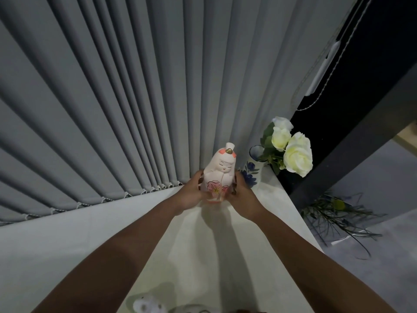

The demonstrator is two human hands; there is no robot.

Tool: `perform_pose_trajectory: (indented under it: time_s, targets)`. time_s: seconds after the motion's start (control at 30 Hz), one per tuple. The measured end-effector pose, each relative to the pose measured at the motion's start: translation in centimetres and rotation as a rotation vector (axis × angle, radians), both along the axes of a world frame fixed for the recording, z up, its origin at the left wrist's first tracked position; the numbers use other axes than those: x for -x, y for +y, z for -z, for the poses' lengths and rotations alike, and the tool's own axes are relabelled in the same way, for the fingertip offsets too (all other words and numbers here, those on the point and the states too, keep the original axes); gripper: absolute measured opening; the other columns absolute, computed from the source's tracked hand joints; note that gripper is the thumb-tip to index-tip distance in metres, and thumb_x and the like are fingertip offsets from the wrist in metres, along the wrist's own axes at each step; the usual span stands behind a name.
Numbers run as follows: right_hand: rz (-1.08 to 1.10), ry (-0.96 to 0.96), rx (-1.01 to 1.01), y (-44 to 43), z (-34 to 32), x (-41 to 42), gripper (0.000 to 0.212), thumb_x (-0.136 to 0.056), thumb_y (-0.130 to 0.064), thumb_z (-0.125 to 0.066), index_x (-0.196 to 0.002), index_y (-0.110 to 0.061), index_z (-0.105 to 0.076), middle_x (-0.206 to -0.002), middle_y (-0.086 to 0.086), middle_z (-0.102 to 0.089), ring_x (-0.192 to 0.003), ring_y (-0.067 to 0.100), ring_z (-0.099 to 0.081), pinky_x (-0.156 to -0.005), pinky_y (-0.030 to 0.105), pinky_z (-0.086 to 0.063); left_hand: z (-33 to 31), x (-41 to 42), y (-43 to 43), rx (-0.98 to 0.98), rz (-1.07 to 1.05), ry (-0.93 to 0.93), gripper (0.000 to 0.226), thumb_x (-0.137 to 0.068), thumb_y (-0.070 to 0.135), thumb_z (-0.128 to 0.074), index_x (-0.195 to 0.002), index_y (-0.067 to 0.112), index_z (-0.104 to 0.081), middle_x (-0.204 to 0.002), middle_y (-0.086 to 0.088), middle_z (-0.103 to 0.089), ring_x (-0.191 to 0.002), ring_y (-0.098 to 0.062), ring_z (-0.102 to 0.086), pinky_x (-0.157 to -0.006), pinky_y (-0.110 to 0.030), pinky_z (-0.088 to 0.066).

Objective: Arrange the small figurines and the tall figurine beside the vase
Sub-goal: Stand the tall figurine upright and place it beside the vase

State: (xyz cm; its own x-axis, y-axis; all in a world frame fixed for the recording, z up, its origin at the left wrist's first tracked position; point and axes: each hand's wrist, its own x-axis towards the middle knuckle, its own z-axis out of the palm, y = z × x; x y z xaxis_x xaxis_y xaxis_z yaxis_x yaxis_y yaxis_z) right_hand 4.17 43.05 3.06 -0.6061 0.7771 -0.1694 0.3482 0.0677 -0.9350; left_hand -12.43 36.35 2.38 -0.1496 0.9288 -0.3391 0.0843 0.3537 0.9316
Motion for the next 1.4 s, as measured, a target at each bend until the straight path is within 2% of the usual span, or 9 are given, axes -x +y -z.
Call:
perform_pose_trajectory:
  time_s: [0.17, 0.33, 0.43, 0.5, 0.63, 0.77, 0.93, 1.07, 1.4]
  targets:
    - [0.03, -0.009, -0.01, -0.1, 0.2, 0.2, 0.059, -0.088, 0.007, -0.057, -0.136, -0.013, -0.028, -0.131, 0.002, -0.051, -0.121, 0.014, -0.052, -0.091, 0.014, -0.049, -0.3, 0.5, -0.1, -0.006, 0.065, 0.007, 0.081, -0.077, 0.008, -0.075, -0.141, 0.03, -0.03, -0.13, 0.002, -0.056, -0.119, -0.015, -0.054, -0.097, -0.032, -0.046]
    - [0.056, -0.002, -0.024, -0.4, 0.5, 0.3, 0.065, -0.086, 0.009, -0.058, -0.138, -0.016, -0.029, -0.137, 0.003, -0.051, -0.125, 0.015, -0.051, -0.103, 0.036, -0.047, -0.3, 0.7, -0.2, 0.014, 0.103, 0.051, 0.078, -0.076, 0.02, -0.076, -0.137, 0.041, -0.032, -0.131, 0.007, -0.058, -0.122, -0.01, -0.052, -0.105, -0.039, -0.044]
    - [0.06, -0.014, -0.037, -0.6, 0.3, 0.3, 0.065, -0.086, 0.009, -0.058, -0.139, -0.014, -0.028, -0.135, 0.001, -0.051, -0.123, 0.011, -0.051, -0.096, 0.016, -0.048, -0.4, 0.3, -0.8, -0.001, 0.09, 0.067, 0.077, -0.078, 0.023, -0.074, -0.138, 0.043, -0.03, -0.135, 0.01, -0.054, -0.128, -0.01, -0.046, -0.108, -0.04, -0.041]
    - [0.061, -0.029, -0.046, -0.8, 0.0, 0.3, 0.062, -0.087, 0.008, -0.058, -0.137, -0.013, -0.029, -0.131, 0.0, -0.051, -0.119, 0.01, -0.051, -0.092, 0.011, -0.048, -0.5, -0.1, -1.1, -0.01, 0.081, 0.089, 0.077, -0.08, 0.024, -0.073, -0.14, 0.043, -0.028, -0.139, 0.011, -0.05, -0.131, -0.009, -0.042, -0.106, -0.032, -0.042]
    - [0.066, -0.133, -0.089, -1.0, -0.8, -0.1, 0.057, -0.09, -0.004, -0.058, -0.138, -0.021, -0.032, -0.13, 0.006, -0.055, -0.117, 0.021, -0.056, -0.097, 0.031, -0.048, -1.0, -1.0, -1.6, -0.067, 0.041, 0.161, 0.071, -0.088, 0.011, -0.063, -0.145, 0.026, -0.023, -0.136, 0.007, -0.048, -0.121, -0.008, -0.044, -0.078, -0.003, -0.041]
    - [0.035, -0.193, -0.086, -2.2, -2.0, -1.0, 0.06, -0.093, -0.006, -0.054, -0.145, -0.019, -0.026, -0.139, 0.008, -0.049, -0.127, 0.027, -0.049, -0.101, 0.033, -0.043, -1.8, -2.2, -2.9, -0.069, -0.057, 0.321, 0.061, -0.09, 0.011, -0.059, -0.142, 0.021, -0.028, -0.126, 0.01, -0.045, -0.12, -0.013, -0.044, -0.079, -0.01, -0.038]
    - [-0.002, -0.216, -0.1, -5.0, -3.7, -2.8, 0.068, -0.094, -0.013, -0.056, -0.149, -0.023, -0.018, -0.15, -0.001, -0.038, -0.137, 0.021, -0.037, -0.11, 0.033, -0.034, -1.8, -3.2, -5.6, 0.001, -0.145, 0.443, 0.066, -0.09, 0.019, -0.059, -0.146, 0.017, -0.024, -0.15, -0.008, -0.037, -0.136, -0.027, -0.036, -0.111, -0.039, -0.033]
    - [-0.011, -0.288, -0.156, -7.2, -4.6, -5.4, 0.065, -0.093, -0.009, -0.054, -0.148, -0.02, -0.022, -0.15, 0.001, -0.037, -0.137, 0.023, -0.037, -0.101, 0.022, -0.03, -2.8, -5.4, -8.5, 0.042, -0.169, 0.457, 0.064, -0.091, 0.022, -0.057, -0.146, 0.015, -0.023, -0.152, -0.011, -0.033, -0.136, -0.028, -0.036, -0.11, -0.036, -0.03]
    - [-0.055, -0.437, -0.168, -13.4, -3.9, -12.9, 0.055, -0.091, -0.011, -0.056, -0.143, -0.018, -0.039, -0.15, 0.003, -0.037, -0.132, 0.018, -0.041, -0.101, 0.019, -0.031, -3.8, -11.2, -16.5, 0.058, 0.071, 0.497, 0.057, -0.09, 0.035, -0.058, -0.14, 0.019, -0.036, -0.147, -0.005, -0.04, -0.131, -0.022, -0.041, -0.105, -0.03, -0.034]
